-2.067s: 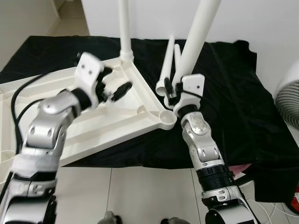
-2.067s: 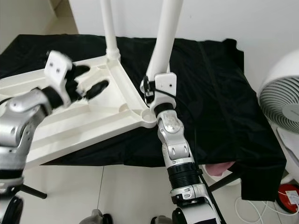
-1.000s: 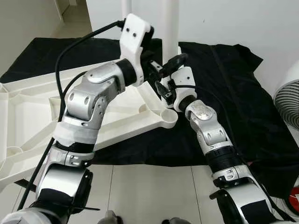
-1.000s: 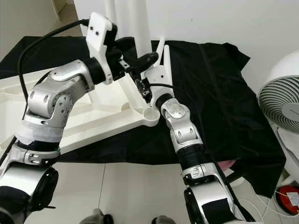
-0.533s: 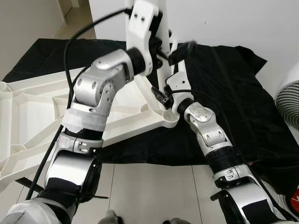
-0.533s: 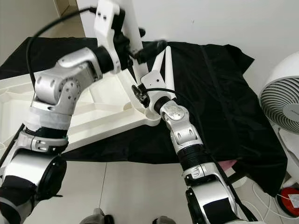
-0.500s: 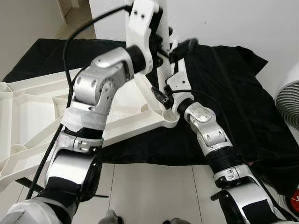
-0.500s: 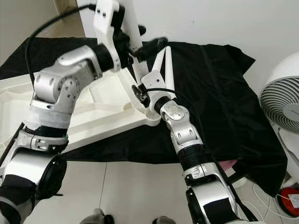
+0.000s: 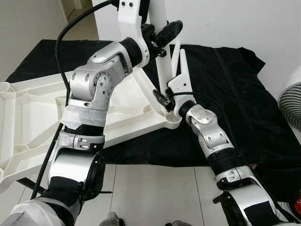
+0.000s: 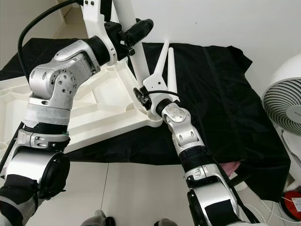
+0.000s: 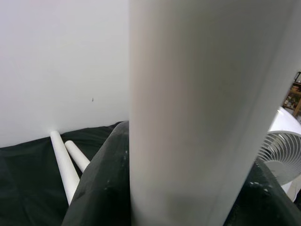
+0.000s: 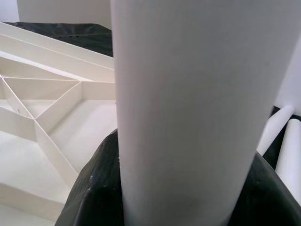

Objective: Building children table

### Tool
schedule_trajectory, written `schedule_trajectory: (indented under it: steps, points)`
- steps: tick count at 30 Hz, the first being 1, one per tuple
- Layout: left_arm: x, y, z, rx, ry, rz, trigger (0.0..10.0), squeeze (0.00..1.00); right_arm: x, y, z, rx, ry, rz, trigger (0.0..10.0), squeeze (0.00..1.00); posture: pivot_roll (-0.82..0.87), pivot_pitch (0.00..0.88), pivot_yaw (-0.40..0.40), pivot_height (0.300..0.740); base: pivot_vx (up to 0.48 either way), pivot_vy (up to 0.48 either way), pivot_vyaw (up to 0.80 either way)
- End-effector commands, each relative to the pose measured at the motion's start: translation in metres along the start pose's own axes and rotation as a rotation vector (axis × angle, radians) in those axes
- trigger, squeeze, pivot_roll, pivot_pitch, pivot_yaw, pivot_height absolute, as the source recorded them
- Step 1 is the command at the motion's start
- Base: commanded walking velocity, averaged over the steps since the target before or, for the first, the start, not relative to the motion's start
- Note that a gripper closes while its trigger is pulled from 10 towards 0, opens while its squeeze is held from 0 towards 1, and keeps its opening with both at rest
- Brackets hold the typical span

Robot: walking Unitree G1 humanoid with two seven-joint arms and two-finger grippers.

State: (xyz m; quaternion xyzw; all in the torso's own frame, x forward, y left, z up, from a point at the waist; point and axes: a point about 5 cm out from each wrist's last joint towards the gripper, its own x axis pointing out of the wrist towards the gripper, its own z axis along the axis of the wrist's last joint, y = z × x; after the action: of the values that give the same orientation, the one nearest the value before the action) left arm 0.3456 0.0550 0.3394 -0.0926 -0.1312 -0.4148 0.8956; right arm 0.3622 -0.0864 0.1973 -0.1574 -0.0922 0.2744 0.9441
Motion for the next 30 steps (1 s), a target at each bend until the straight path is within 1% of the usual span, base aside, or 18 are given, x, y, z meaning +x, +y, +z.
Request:
schedule_trajectory:
  steps: [1, 5, 6, 7, 8, 9, 12, 14, 15, 16, 17, 18, 20, 22, 24, 26, 28, 30]
  points:
    - [0.003, -0.006, 0.011, 0.002, -0.042, -0.020, 0.0, 0.00, 0.003, -0.006, 0.003, 0.031, -0.006, -0.047, 10.0, 0.00, -0.06, 0.010, 0.045, 0.740, 0.000, 0.000, 0.00]
    - [0.003, -0.008, 0.016, 0.006, -0.048, 0.008, 0.0, 0.00, 0.005, -0.009, 0.006, 0.050, -0.019, -0.072, 10.0, 0.00, -0.06, 0.014, 0.044, 0.740, 0.000, 0.000, 0.00]
    - [0.004, -0.008, 0.017, 0.010, -0.043, 0.017, 0.0, 0.00, 0.006, -0.009, 0.007, 0.059, -0.023, -0.085, 10.0, 0.28, -0.06, 0.014, 0.044, 0.740, 0.000, 0.000, 0.00]
    - [0.004, -0.008, 0.017, 0.010, -0.043, 0.017, 0.0, 0.00, 0.006, -0.009, 0.007, 0.059, -0.023, -0.085, 10.0, 0.28, -0.06, 0.014, 0.044, 0.740, 0.000, 0.000, 0.00]
    - [0.005, -0.009, 0.018, 0.030, -0.037, 0.031, 5.3, 0.00, 0.006, -0.011, 0.008, 0.064, -0.028, -0.106, 10.0, 1.00, -0.06, 0.018, 0.042, 0.740, 0.000, 0.000, 0.00]
    - [0.008, -0.010, 0.022, 0.064, -0.032, 0.072, 10.0, 0.00, 0.007, -0.012, 0.011, 0.067, -0.038, -0.137, 10.0, 1.00, -0.06, 0.020, 0.041, 0.740, 0.000, 0.000, 0.00]
    - [0.011, -0.009, 0.027, 0.079, -0.039, 0.122, 10.0, 0.00, 0.008, -0.014, 0.013, 0.052, -0.042, -0.184, 10.0, 1.00, -0.06, 0.020, 0.041, 0.740, 0.000, 0.000, 0.00]
    - [0.013, -0.010, 0.029, 0.111, -0.037, 0.159, 10.0, 0.00, 0.009, -0.014, 0.014, 0.041, -0.048, -0.231, 10.0, 1.00, -0.06, 0.025, 0.039, 0.740, 0.000, 0.000, 0.00]
    - [0.013, -0.010, 0.029, 0.111, -0.037, 0.159, 10.0, 0.00, 0.009, -0.014, 0.014, 0.041, -0.048, -0.231, 10.0, 1.00, -0.06, 0.025, 0.039, 0.740, 0.000, 0.000, 0.00]
    - [0.014, -0.011, 0.031, 0.123, -0.041, 0.177, 10.0, 0.00, 0.010, -0.013, 0.016, 0.039, -0.055, -0.252, 10.0, 0.43, -0.06, 0.025, 0.039, 0.740, 0.000, 0.000, 0.00]
    - [0.017, -0.013, 0.033, 0.154, -0.040, 0.200, 10.0, 0.00, 0.012, -0.011, 0.018, 0.021, -0.057, -0.281, 10.0, 0.00, -0.06, 0.029, 0.037, 0.740, 0.000, 0.000, 0.00]
    - [0.017, -0.013, 0.033, 0.154, -0.040, 0.200, 10.0, 0.00, 0.012, -0.011, 0.018, 0.021, -0.057, -0.281, 10.0, 0.00, -0.06, 0.029, 0.037, 0.740, 0.000, 0.000, 0.00]
    - [0.020, -0.016, 0.035, 0.178, -0.041, 0.229, 10.0, 0.00, 0.014, -0.006, 0.020, 0.010, -0.062, -0.324, 10.0, 0.00, -0.06, 0.031, 0.037, 0.740, 0.000, 0.000, 0.00]
    - [0.023, -0.018, 0.036, 0.169, -0.043, 0.258, 10.0, 0.00, 0.017, -0.002, 0.022, 0.018, -0.070, -0.360, 10.0, 0.00, -0.06, 0.031, 0.036, 0.740, 0.000, 0.000, 0.00]
    - [0.024, -0.018, 0.037, 0.164, -0.044, 0.270, 10.0, 0.00, 0.018, 0.000, 0.023, 0.021, -0.074, -0.372, 10.0, 0.00, -0.06, 0.031, 0.036, 0.740, 0.000, 0.000, 0.00]
    - [0.026, -0.021, 0.039, 0.153, -0.056, 0.305, 10.0, 0.00, 0.020, 0.004, 0.022, 0.006, -0.050, -0.440, 10.0, 0.00, -0.06, 0.031, 0.037, 0.740, 0.000, 0.000, 0.00]
    - [0.028, -0.024, 0.042, 0.159, -0.073, 0.324, 10.0, 0.00, 0.023, 0.007, 0.022, -0.006, -0.027, -0.500, 10.0, 0.00, -0.06, 0.032, 0.037, 0.740, 0.000, 0.000, 0.00]
    - [0.029, -0.025, 0.043, 0.159, -0.077, 0.326, 10.0, 0.00, 0.023, 0.009, 0.023, -0.018, -0.024, -0.519, 10.0, 0.00, -0.06, 0.032, 0.035, 0.740, 0.000, 0.000, 0.00]
